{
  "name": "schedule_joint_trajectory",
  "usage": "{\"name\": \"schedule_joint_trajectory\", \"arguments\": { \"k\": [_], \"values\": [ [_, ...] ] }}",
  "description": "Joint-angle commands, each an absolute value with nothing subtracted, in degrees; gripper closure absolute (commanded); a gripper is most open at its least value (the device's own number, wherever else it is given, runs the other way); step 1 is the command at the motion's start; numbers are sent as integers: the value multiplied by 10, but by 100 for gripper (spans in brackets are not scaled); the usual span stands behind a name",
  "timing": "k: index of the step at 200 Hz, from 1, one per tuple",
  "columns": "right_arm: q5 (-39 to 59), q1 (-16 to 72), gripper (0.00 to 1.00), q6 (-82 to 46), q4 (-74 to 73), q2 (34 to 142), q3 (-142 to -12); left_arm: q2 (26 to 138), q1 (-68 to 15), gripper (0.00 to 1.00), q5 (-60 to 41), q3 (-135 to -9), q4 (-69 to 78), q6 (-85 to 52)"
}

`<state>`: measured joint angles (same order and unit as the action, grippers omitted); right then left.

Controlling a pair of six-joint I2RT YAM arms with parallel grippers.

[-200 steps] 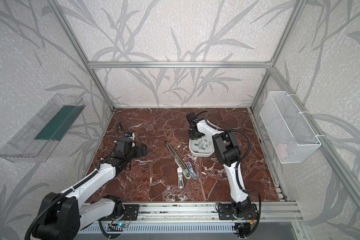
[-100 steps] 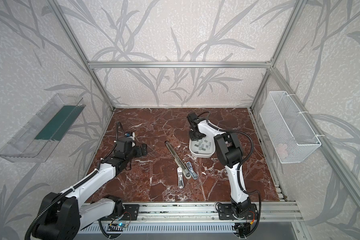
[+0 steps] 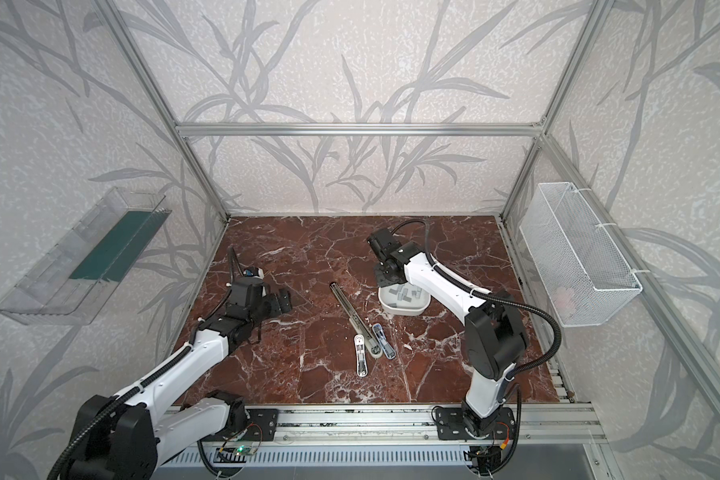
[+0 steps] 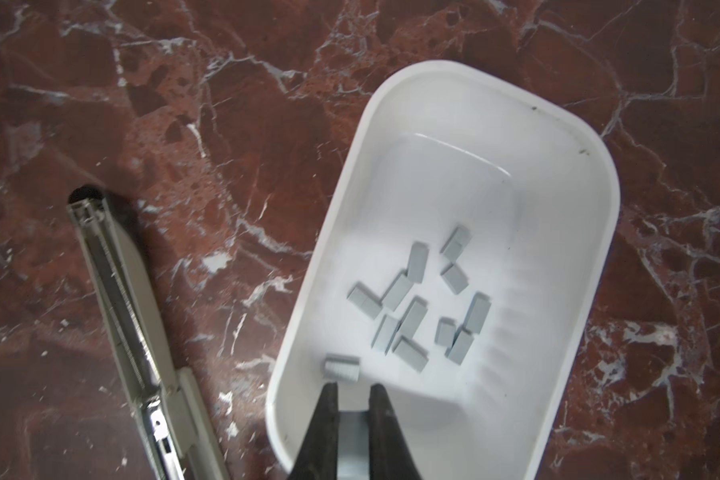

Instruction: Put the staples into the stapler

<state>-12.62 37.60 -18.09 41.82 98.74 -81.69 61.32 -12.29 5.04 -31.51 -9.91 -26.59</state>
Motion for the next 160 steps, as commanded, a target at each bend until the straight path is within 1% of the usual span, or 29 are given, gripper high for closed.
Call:
{"name": "schedule_joint_trajectory", "arguments": {
  "k": [1,27,48,71,91,104,129,144,160],
  "values": [
    [-144,435,92,-242,422,929,-769,572,-119,1,68,-291,-136,-317],
    [-162,519,93,-323,394,872,-692,494,-119,1,53,-217,-99,-349],
    [-165,578,93,-391,355,839,-626,430,-118,1,64,-188,-107,-364],
    [-161,636,94,-448,320,836,-576,379,-119,1,70,-171,-115,-367],
    [-183,675,94,-486,314,851,-560,347,-119,1,75,-165,-129,-371],
    [-187,689,95,-507,312,866,-558,332,-119,1,80,-161,-135,-373],
    [-182,695,100,-552,305,886,-550,313,-119,1,68,-153,-135,-374],
    [-185,698,100,-576,298,888,-542,309,-119,1,47,-142,-110,-362],
    [-192,703,100,-596,307,892,-545,308,-119,1,46,-144,-113,-359]
  ]
}}
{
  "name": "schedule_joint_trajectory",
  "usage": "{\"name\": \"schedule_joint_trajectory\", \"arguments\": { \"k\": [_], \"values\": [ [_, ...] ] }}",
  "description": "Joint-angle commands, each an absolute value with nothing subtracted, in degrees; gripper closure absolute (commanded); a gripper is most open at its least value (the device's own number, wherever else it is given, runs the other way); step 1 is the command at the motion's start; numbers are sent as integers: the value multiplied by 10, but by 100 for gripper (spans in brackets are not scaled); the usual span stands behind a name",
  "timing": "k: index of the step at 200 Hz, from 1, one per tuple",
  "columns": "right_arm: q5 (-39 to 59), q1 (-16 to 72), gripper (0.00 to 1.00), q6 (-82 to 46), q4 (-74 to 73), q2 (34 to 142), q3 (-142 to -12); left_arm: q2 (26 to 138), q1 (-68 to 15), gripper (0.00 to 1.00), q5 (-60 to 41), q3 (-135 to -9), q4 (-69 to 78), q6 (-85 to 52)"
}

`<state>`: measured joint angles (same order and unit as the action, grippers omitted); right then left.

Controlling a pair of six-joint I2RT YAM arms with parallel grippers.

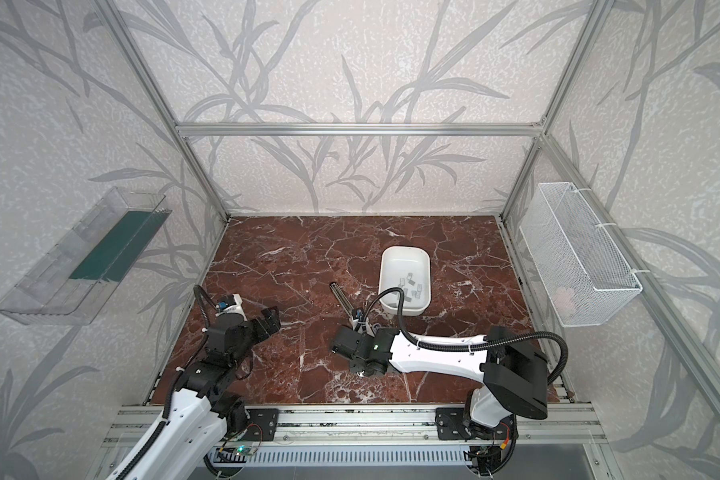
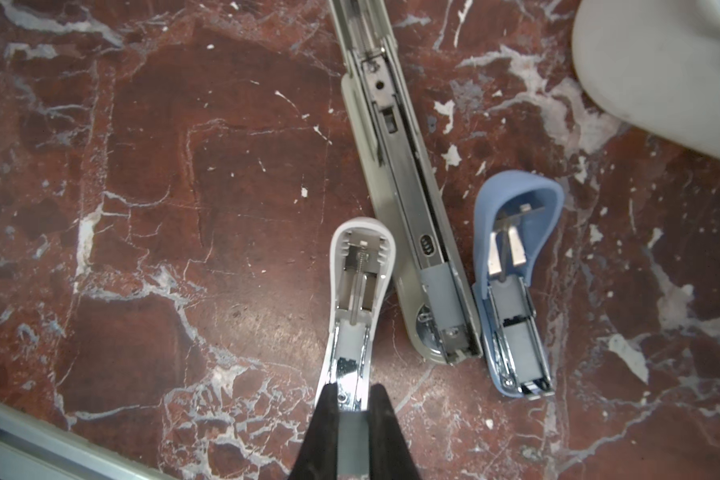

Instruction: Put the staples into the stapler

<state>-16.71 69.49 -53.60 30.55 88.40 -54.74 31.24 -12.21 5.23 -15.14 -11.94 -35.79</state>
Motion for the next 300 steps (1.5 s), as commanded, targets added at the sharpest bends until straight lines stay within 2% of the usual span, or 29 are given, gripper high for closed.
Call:
{"name": "schedule_joint_trajectory", "arguments": {
  "k": [1,70,300],
  "values": [
    [-193,703,100,-597,309,892,-546,308,-119,1,46,-143,-113,-360],
    [-201,731,100,-653,359,960,-594,311,-119,1,29,-142,-108,-361],
    [-237,740,100,-629,395,994,-633,324,-119,1,18,-141,-100,-361]
  ]
}}
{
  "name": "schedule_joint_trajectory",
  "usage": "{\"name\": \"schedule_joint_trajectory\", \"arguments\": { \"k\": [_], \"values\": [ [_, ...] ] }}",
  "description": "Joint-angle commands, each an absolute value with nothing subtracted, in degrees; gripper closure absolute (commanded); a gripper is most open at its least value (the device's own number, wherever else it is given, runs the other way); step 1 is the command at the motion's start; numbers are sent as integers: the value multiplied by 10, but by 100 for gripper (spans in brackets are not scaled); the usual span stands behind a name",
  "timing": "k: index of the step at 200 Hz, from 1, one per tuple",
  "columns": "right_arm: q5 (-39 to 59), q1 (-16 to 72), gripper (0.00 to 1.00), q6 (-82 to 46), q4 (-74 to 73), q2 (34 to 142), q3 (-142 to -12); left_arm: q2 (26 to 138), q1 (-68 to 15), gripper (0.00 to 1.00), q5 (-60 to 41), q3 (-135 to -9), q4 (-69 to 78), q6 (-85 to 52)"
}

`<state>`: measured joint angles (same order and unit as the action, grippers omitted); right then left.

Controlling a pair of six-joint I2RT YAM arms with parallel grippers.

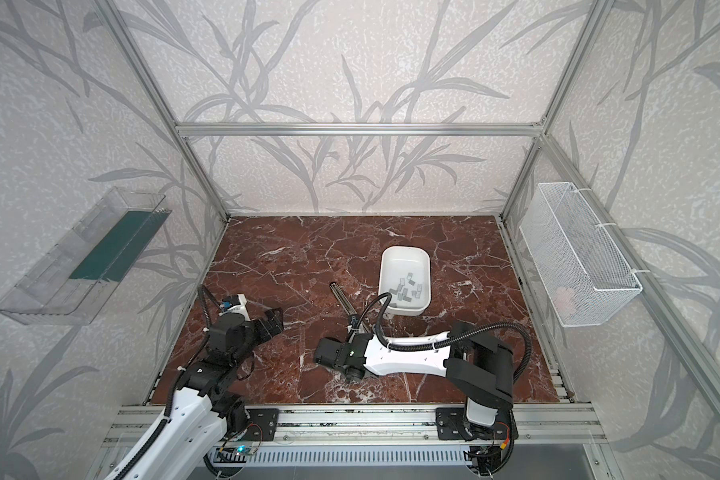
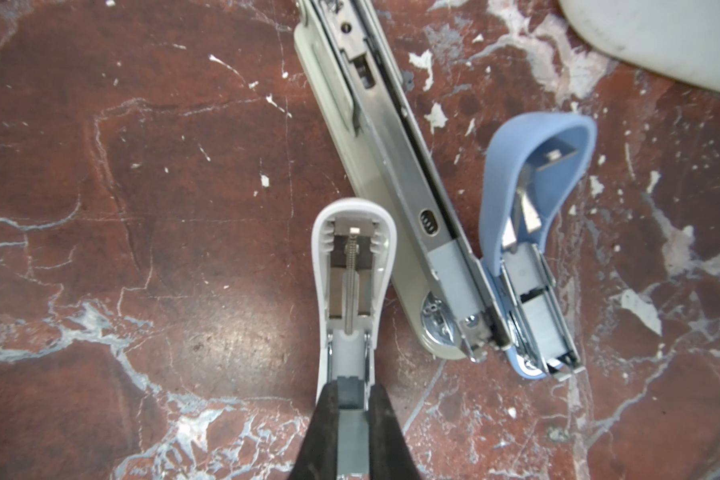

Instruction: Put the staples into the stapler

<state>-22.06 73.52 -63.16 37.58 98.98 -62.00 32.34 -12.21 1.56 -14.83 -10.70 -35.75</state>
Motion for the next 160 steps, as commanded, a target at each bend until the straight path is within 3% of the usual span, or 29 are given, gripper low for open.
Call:
{"name": "schedule_joint_trajectory", "arguments": {
  "k": [1,160],
  "values": [
    [-237,739,100,-629,395,994,-633,324,-119,1,18,-141,-99,-361],
    [-233,740,100,-625,399,1015,-645,323,-120,1,13,-141,-99,-361]
  ]
}}
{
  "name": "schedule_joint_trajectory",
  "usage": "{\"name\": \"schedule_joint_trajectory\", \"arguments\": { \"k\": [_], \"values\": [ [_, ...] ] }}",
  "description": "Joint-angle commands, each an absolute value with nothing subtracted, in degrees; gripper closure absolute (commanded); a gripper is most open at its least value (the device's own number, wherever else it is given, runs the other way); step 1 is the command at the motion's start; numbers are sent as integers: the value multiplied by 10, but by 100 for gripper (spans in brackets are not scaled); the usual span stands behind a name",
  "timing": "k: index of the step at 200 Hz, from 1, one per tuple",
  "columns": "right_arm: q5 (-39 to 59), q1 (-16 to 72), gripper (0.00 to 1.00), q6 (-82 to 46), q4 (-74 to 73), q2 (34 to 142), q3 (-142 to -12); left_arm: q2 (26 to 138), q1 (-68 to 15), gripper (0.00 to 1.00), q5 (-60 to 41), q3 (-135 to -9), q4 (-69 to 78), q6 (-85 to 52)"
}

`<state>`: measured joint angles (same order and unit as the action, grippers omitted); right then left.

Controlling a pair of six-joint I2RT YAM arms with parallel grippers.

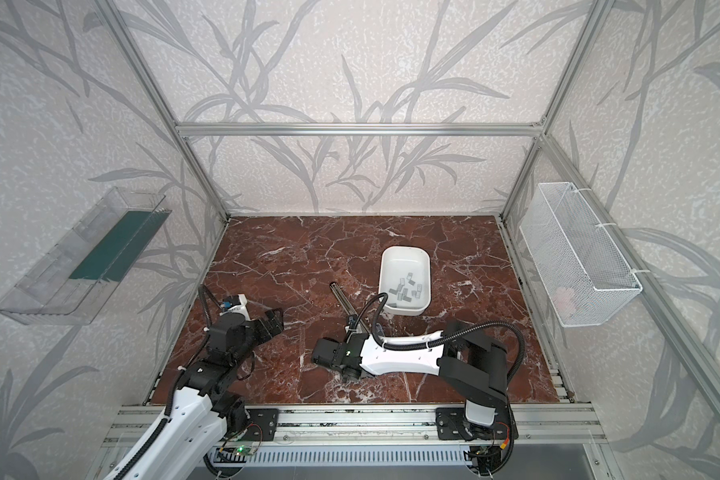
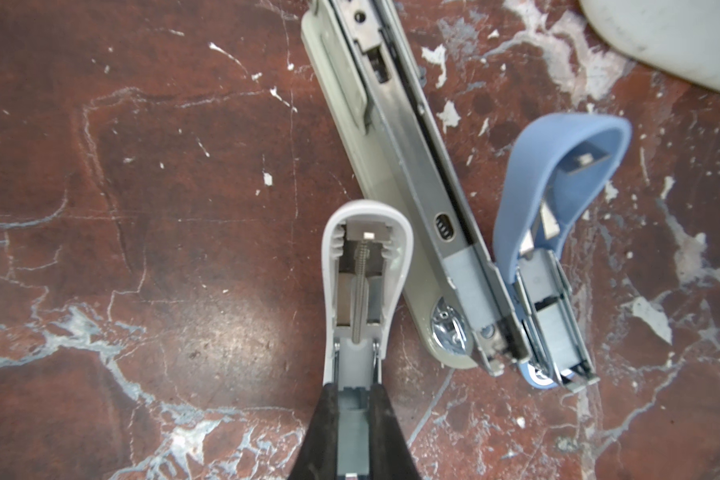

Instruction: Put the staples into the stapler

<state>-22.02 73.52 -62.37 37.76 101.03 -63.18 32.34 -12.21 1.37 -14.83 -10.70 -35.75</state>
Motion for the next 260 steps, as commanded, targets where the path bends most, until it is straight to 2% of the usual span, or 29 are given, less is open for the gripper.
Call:
{"name": "schedule_joint_trajectory", "arguments": {
  "k": [1,214,244,260],
  "values": [
    [-233,740,100,-625,399,1015,-645,323,-120,1,13,-141,-99,-361],
    [-224,747,100,-623,409,1028,-652,323,-120,1,11,-141,-98,-361],
    [-222,753,87,-625,411,1027,-651,324,-120,1,11,-141,-98,-360],
    [-223,755,86,-625,410,1026,-652,324,-120,1,10,-141,-97,-360]
  ]
}}
